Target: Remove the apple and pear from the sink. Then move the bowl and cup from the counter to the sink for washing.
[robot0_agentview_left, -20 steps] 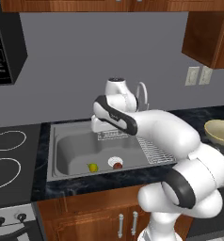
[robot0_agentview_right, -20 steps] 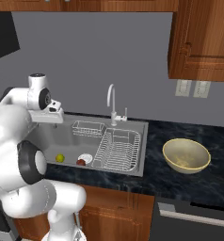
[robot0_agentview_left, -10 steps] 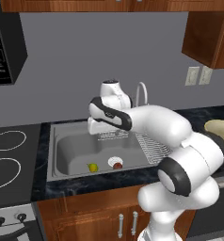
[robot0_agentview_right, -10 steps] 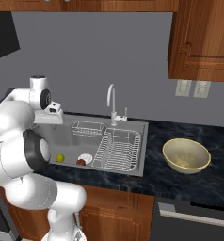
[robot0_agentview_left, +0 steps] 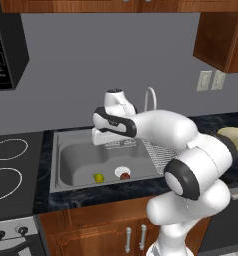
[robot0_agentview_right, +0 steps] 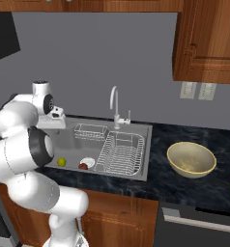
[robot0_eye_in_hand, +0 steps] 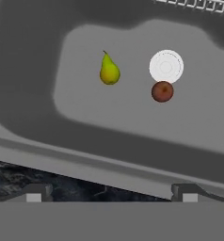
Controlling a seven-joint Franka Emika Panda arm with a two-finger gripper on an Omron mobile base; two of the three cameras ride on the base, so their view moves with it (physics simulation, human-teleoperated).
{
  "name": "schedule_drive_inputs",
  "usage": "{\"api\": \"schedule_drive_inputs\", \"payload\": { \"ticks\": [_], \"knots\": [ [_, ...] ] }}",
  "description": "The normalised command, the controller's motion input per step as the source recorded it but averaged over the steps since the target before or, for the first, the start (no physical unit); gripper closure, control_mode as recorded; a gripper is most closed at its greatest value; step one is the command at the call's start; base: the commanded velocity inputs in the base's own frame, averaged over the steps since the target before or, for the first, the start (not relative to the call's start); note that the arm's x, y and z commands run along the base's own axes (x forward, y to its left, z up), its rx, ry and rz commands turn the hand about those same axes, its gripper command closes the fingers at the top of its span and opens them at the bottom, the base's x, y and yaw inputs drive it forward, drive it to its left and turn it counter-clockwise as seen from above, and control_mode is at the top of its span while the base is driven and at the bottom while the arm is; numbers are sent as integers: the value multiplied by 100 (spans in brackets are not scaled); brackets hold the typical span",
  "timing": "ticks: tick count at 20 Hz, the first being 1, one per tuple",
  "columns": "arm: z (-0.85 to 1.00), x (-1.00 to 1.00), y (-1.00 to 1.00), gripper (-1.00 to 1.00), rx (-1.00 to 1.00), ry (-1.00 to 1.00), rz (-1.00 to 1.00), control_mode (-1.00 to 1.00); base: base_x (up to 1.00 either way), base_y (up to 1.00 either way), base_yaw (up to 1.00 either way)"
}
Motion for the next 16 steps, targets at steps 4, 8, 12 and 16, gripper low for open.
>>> {"api": "schedule_drive_inputs", "payload": {
  "ticks": [4,8,12,16],
  "knots": [
    [-20,14,3,-100,0,4,0,-100,0,0,0],
    [-22,11,7,-100,0,7,0,-100,0,0,0],
    [-23,6,6,-100,0,5,0,-100,0,0,0],
    [-24,0,11,-100,0,13,0,-100,0,0,0]
  ]
}}
